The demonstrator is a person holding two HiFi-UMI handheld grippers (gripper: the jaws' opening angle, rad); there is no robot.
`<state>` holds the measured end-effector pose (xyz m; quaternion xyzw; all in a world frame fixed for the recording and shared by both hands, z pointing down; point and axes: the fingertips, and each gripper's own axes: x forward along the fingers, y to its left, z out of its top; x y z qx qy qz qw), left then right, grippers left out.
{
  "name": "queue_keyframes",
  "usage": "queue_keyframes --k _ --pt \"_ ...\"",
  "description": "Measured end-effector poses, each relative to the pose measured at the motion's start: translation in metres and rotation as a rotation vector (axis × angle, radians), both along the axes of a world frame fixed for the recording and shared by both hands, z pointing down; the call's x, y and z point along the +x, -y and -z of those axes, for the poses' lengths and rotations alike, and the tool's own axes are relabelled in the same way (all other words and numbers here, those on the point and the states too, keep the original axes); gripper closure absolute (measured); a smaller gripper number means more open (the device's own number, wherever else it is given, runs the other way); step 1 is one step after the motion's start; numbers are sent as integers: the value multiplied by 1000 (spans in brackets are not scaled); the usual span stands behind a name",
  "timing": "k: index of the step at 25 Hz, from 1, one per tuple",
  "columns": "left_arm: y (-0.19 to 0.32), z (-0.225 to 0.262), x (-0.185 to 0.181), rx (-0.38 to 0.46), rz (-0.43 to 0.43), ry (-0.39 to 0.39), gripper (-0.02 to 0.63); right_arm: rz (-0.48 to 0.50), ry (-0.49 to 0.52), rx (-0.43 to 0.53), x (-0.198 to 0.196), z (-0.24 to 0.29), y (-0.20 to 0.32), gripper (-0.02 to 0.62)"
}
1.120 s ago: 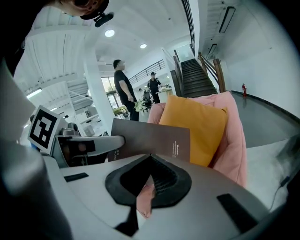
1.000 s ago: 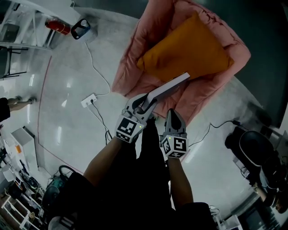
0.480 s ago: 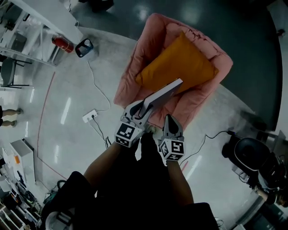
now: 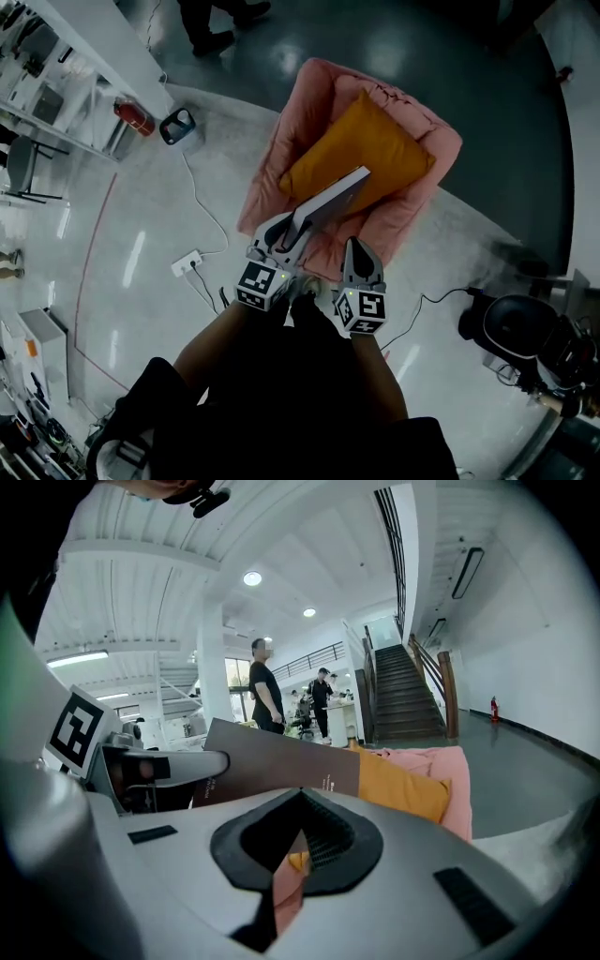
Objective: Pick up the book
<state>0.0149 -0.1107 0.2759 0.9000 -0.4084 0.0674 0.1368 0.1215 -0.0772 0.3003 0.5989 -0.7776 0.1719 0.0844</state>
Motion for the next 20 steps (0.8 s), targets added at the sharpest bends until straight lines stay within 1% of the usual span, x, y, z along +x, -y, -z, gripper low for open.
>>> queue_keyframes --k 2,6,11,15,20 --pt "-5 8 -3 16 -4 2 449 -3 0 26 -1 14 -1 594" --pt "-13 27 -8 53 1 -24 449 3 9 81 -4 39 -8 594" --pt "-29 44 -10 73 -6 -42 450 -1 16 116 -6 63 -25 594" --pt "-42 50 -14 76 -11 -55 451 0 26 134 -12 73 -35 594" --pt "-52 47 -13 56 -14 -54 451 2 18 137 -12 74 -40 594"
